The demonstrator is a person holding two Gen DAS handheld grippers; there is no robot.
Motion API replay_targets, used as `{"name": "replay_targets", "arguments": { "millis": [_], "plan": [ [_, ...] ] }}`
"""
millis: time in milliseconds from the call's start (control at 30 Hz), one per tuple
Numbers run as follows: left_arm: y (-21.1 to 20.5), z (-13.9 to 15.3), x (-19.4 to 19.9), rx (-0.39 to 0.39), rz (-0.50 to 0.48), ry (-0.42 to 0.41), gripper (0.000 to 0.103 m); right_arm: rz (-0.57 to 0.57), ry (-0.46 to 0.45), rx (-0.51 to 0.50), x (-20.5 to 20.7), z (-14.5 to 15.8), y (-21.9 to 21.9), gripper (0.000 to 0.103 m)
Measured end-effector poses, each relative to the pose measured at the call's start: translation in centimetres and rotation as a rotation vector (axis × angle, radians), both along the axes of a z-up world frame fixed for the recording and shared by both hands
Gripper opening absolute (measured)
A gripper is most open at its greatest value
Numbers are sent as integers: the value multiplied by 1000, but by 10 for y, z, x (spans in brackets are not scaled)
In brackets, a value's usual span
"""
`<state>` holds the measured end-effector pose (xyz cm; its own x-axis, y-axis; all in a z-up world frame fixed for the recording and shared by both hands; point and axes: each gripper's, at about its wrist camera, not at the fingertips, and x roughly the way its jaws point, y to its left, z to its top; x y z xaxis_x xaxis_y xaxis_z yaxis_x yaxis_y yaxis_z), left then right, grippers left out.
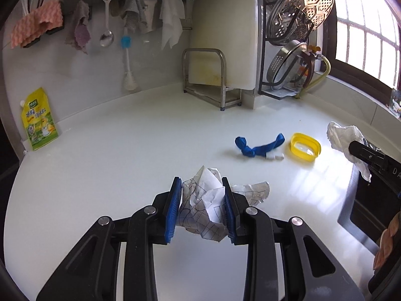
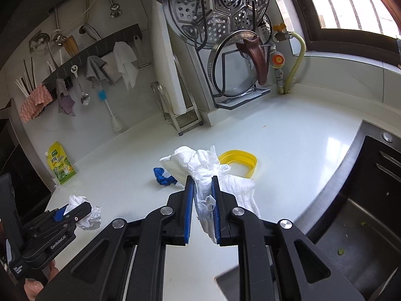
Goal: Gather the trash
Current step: 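Carry the tissue and crumpled paper over the grey bin with both tools, then open the right tool dropping the tissue while the left tool drops the paper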
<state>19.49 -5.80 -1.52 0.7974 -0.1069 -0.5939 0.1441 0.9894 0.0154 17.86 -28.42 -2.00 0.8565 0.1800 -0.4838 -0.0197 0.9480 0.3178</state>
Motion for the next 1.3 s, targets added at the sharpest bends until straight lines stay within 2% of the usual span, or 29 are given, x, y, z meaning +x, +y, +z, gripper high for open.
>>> {"name": "replay_targets", "arguments": {
  "millis": [133, 300, 667, 1000, 1300],
  "plan": [
    [21, 5, -43, -21, 8, 1, 31, -2, -6, -19, -50, 1, 17, 14],
    [31, 6, -87, -42, 0, 19, 31, -1, 3, 15, -116, -3, 38, 14],
    [30, -19, -172, -27, -51, 85, 31, 31, 118, -8, -215, -42, 75, 14],
    [17, -36, -223, 17, -106, 102, 31, 68, 159, -3, -256, -61, 97, 14],
    [13, -58, -231, 16, -133, 172, 32, 92, 211, -6, -267, -79, 106, 14]
  ]
}}
